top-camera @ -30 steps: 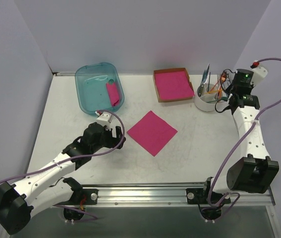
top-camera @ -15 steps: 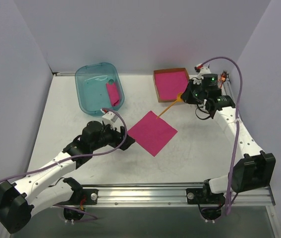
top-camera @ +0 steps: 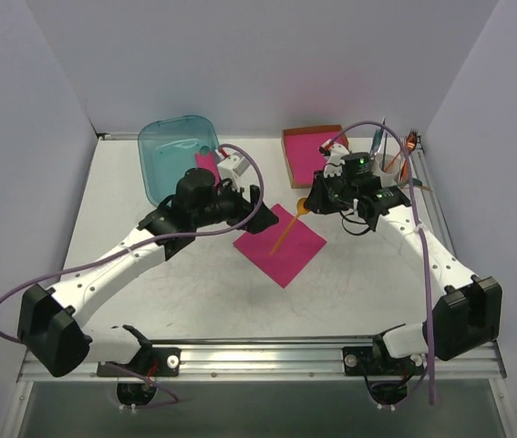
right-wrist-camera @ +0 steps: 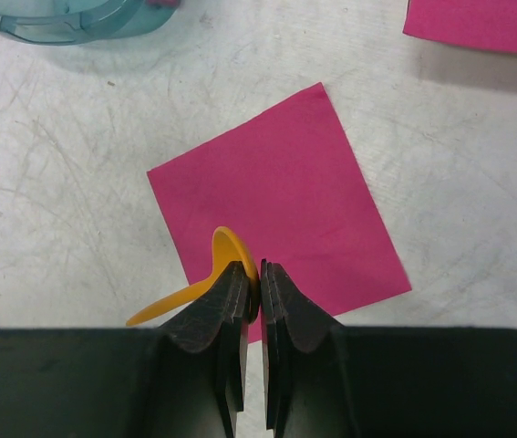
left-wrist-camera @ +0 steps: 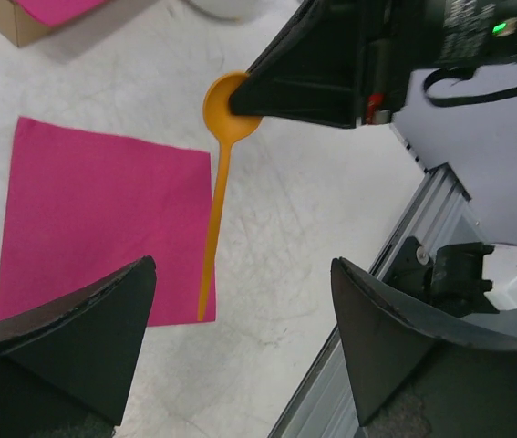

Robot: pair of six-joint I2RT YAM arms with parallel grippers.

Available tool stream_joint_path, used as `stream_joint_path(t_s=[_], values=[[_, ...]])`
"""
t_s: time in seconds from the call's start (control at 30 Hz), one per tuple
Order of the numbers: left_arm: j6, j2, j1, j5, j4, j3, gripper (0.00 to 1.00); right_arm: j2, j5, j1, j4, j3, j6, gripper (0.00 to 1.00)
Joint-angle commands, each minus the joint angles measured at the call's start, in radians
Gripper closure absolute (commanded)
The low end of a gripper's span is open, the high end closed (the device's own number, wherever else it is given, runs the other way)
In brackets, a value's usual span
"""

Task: Place the utensils on the paper napkin and roll it up
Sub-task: Place the utensils on the napkin.

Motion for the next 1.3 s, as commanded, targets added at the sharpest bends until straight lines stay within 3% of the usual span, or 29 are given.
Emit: stream_joint_path(t_s=[0.0, 0.2, 0.43, 0.87, 0.93, 0.97, 1.03, 1.07, 1.1, 1.13, 1.2, 1.27], values=[[0.007, 0.101, -0.018, 0.07, -0.057, 0.061, 0.15, -0.061, 0.006, 0.007, -0.011, 0.014, -0.016, 1.0], [0.042, 0.223, -0.09, 0.03, -0.103, 0.142, 0.17, -0.055, -0.032, 0.016, -0.001, 0.017, -0.01, 1.0], [0.039, 0.269, -0.109, -0.011, -0.111, 0.177, 0.33, -0.047, -0.04, 0.041, 0.008, 0.015, -0.007, 1.0], [0.064, 0.33, -0.118, -0.076, -0.145, 0.211, 0.48, -0.052, -0.057, 0.065, -0.003, 0.017, -0.007, 1.0], [0.064, 0.336, -0.12, -0.079, -0.142, 0.213, 0.55, -0.053, -0.058, 0.067, -0.003, 0.017, -0.008, 1.0], [0.064, 0.336, -0.12, -0.079, -0.142, 0.213, 0.64, -0.055, -0.057, 0.068, -0.003, 0.017, -0.008, 1.0], [0.059, 0.336, -0.121, -0.085, -0.134, 0.21, 0.73, -0.055, -0.06, 0.068, -0.003, 0.014, -0.01, 1.0], [0.056, 0.338, -0.12, -0.086, -0.131, 0.211, 0.87, -0.055, -0.061, 0.068, -0.001, 0.014, -0.013, 1.0], [0.053, 0.341, -0.121, -0.088, -0.126, 0.21, 0.93, -0.056, -0.061, 0.068, 0.0, 0.011, -0.013, 0.99], [0.045, 0.342, -0.121, -0.088, -0.116, 0.205, 0.97, -0.056, -0.051, 0.068, 0.006, 0.008, -0.01, 0.9], [0.032, 0.343, -0.121, -0.094, -0.099, 0.191, 0.98, -0.062, -0.022, 0.068, 0.011, 0.001, 0.006, 0.67], [-0.008, 0.336, -0.123, -0.131, -0.065, 0.156, 0.98, -0.071, 0.02, 0.058, 0.034, -0.018, 0.036, 0.58]])
